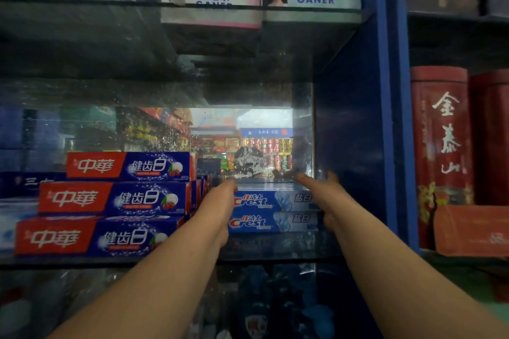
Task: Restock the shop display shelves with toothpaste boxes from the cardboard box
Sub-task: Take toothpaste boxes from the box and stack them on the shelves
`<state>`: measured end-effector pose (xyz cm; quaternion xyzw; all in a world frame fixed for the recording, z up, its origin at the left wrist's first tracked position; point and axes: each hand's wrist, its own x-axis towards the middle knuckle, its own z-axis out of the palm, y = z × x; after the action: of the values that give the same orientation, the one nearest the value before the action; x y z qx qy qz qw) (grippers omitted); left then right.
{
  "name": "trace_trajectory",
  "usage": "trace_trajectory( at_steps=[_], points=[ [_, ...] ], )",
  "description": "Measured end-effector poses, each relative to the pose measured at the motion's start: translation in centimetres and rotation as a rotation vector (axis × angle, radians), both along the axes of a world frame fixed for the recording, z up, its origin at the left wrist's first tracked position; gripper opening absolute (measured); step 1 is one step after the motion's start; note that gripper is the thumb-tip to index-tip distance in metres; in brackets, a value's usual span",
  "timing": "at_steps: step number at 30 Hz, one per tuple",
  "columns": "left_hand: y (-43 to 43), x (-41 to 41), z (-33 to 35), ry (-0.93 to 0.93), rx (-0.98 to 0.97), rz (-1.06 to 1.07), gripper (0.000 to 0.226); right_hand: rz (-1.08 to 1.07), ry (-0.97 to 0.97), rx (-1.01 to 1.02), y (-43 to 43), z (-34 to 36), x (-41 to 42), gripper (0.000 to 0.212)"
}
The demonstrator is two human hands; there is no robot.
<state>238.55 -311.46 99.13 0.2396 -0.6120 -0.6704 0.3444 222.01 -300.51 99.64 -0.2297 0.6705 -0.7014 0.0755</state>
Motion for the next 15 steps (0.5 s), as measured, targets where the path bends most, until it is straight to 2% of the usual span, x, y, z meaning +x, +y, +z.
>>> trace_trajectory(
  at_steps=[2, 4, 6, 8, 10, 15],
  points=[
    [-0.2, -0.2, -0.1, 0.001, 0.0, -0.016, 0.022, 0.046, -0.075, 0.043, -0.4, -0.6, -0.4, 0.094],
    [-0.6, -0.7, -0.3, 0.005, 0.024, -0.005, 0.026, 0.084, -0.122, 0.086, -0.5, -1.0, -0.7, 0.076],
    [-1.1, -1.1, -0.6, -0.006, 0.023, 0.006, 0.028, 0.091, -0.076, 0.131, -0.2, -1.0, -0.6, 0.064],
    [-1.4, -1.4, -0.4, -0.008, 0.025, 0.009, 0.023, 0.069, -0.036, 0.161, 0.0, -1.0, -0.6, 0.072],
    [-1.6, -1.6, 0.1, -0.001, 0.059, 0.008, 0.03, 0.039, -0.012, 0.192, 0.0, -1.2, -0.9, 0.086],
    [-2.3, -2.6, 1.0, 0.059, 0.193, 0.076, 0.049, 0.037, -0.038, 0.158, -0.2, -0.2, -0.5, 0.088]
  ],
)
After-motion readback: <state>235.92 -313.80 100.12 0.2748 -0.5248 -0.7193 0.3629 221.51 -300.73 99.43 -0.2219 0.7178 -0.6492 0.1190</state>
